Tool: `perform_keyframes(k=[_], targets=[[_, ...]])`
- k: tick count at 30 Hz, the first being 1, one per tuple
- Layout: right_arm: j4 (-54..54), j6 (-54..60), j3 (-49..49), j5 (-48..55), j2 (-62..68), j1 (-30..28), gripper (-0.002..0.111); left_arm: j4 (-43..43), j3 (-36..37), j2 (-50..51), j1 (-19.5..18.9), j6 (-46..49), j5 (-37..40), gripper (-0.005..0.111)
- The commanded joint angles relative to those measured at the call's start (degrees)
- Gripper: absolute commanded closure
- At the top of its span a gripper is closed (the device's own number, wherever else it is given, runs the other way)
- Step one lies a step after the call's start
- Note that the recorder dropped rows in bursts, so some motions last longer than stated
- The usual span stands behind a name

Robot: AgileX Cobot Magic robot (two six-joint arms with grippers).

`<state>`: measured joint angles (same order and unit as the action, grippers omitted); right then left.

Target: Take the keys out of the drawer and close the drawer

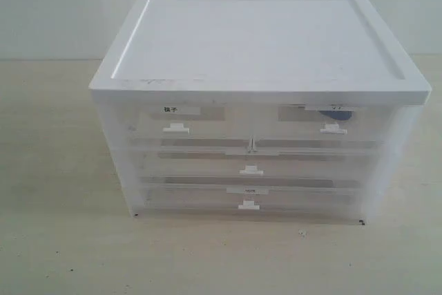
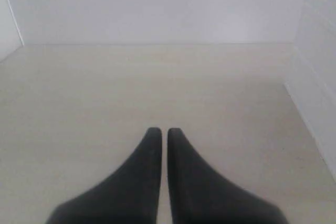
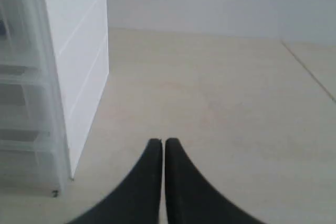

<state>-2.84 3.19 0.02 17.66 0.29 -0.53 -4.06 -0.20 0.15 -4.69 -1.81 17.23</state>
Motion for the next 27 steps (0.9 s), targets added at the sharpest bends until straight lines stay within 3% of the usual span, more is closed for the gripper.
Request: perform_keyframes(k=[1, 4, 10, 17, 21, 25, 27], targets=[[-1.17, 3.36, -0.02, -11.94, -0.29, -0.12, 0.108, -0.31, 0.20, -0.15, -0.25, 0.56, -8.01, 0.102], [-0.30, 2.26, -0.02, -20.63, -0.29, -0.12, 0.108, -0.31, 0.20, -0.15, -0.25, 0.56, -15.02, 0.102], [2.40, -10.89, -0.02, -31.49, -0.29, -0.12, 0.108, -0.31, 0.20, -0.15, -0.25, -0.51, -25.75, 0.102], [2.40, -16.56, -0.02, -41.89, -0.29, -0.12, 0.108, -0.31, 0.20, -0.15, -0.25, -7.39, -31.53, 0.102], [1.38, -28.08, -0.02, -42.10, -0.29, -0.12, 0.108, -0.31, 0.20, -0.15, -0.13, -30.31, -31.51, 0.102], [-6.81, -32.67, -1.95, -41.13, -0.29, -0.12, 0.108, -2.23, 0.20, -0.15, -0.13, -39.27, -31.97, 0.102], [-11.63, -37.36, -4.74, -39.91, -0.29, -0.12, 0.108, -10.05, 0.20, -0.15, -0.13, -44.23, -32.67, 0.102]])
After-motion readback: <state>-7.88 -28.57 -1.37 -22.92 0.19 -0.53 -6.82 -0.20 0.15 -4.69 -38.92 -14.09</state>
